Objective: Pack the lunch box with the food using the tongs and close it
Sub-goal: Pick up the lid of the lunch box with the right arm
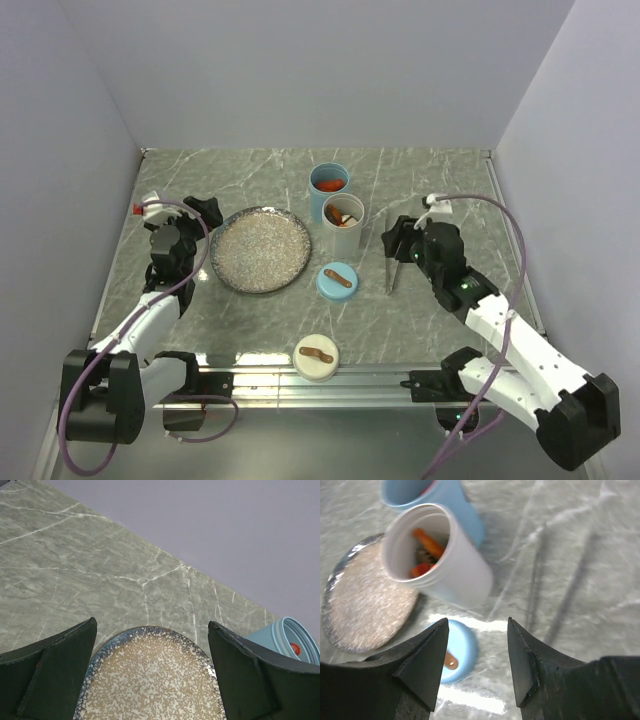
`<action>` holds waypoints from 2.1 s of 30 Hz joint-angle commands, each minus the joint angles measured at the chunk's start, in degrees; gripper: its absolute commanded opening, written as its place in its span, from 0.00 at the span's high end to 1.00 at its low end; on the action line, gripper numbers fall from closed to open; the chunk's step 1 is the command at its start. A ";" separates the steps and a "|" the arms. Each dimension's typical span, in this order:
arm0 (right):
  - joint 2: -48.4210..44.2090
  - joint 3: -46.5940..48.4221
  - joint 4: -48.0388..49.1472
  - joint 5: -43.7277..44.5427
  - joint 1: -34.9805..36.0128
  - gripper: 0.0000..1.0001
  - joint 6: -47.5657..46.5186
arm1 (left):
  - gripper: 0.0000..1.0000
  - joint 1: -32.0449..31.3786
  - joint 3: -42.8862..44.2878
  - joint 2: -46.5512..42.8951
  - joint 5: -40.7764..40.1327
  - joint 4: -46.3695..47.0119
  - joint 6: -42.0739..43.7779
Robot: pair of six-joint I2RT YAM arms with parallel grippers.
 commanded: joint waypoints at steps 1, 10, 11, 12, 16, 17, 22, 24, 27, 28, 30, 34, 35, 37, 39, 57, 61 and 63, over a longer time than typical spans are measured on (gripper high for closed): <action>0.94 -3.06 5.84 -4.21 5.99 0.42 -3.60 | 0.00 0.25 -0.47 -2.23 1.85 2.63 -0.63; 23.79 1.94 13.24 -1.13 21.13 0.47 -11.42 | 0.01 0.17 -1.79 -3.99 3.52 3.25 -0.54; 25.02 2.82 13.42 -0.87 21.31 0.47 -11.78 | 0.01 0.25 -1.79 -3.91 3.61 3.16 -0.54; 26.69 3.09 13.77 -0.96 21.31 0.48 -11.95 | 0.00 0.17 -1.79 -3.91 3.52 3.25 -0.71; 28.63 3.09 16.49 -1.83 21.40 0.48 -13.10 | 0.01 0.25 -1.62 -2.94 3.61 3.42 -0.62; 28.90 2.92 16.93 -1.92 21.31 0.48 -13.45 | 0.01 0.25 -1.44 -2.77 3.61 3.43 -0.54; 32.23 4.84 17.29 -2.27 21.31 0.48 -14.76 | 0.01 0.25 -1.18 -1.97 3.87 3.51 -0.45; 34.52 5.72 17.11 -1.75 21.31 0.48 -15.03 | 0.01 0.25 -1.26 -2.15 3.96 3.51 -0.54; 36.89 6.96 16.41 -1.40 21.40 0.48 -14.94 | 0.01 0.25 -1.53 -2.59 3.87 3.69 -0.54; 37.33 7.48 15.80 -1.14 21.31 0.49 -14.94 | 0.01 0.25 -1.62 -2.85 3.78 3.78 -0.54; 37.95 7.75 15.10 -0.52 21.31 0.49 -14.68 | 0.01 0.25 -1.79 -3.03 3.70 3.86 -0.54; 37.78 7.58 13.51 1.23 21.31 0.50 -13.89 | 0.01 0.25 -1.79 -2.94 3.78 3.95 -0.54; 37.60 7.49 13.42 1.41 21.31 0.50 -13.45 | 0.01 0.25 -1.79 -2.94 3.78 3.95 -0.54; 37.25 6.96 13.07 1.68 21.31 0.50 -13.19 | 0.00 0.25 -1.79 -2.94 3.69 4.04 -0.54; 37.07 6.52 13.16 1.94 21.31 0.53 -12.57 | 0.01 0.25 -1.88 -2.94 3.69 4.04 -0.62; 13.70 8.27 -12.40 16.69 22.28 0.98 -3.00 | 0.01 0.25 -1.53 -2.85 3.87 3.51 -0.71; 9.66 13.97 -16.90 23.82 21.14 0.98 -4.03 | 0.01 0.25 -1.53 -3.03 3.87 3.43 -0.80; 7.11 16.78 -14.37 22.43 19.74 0.97 -6.76 | 0.01 0.25 -1.44 -2.51 3.69 3.51 -0.71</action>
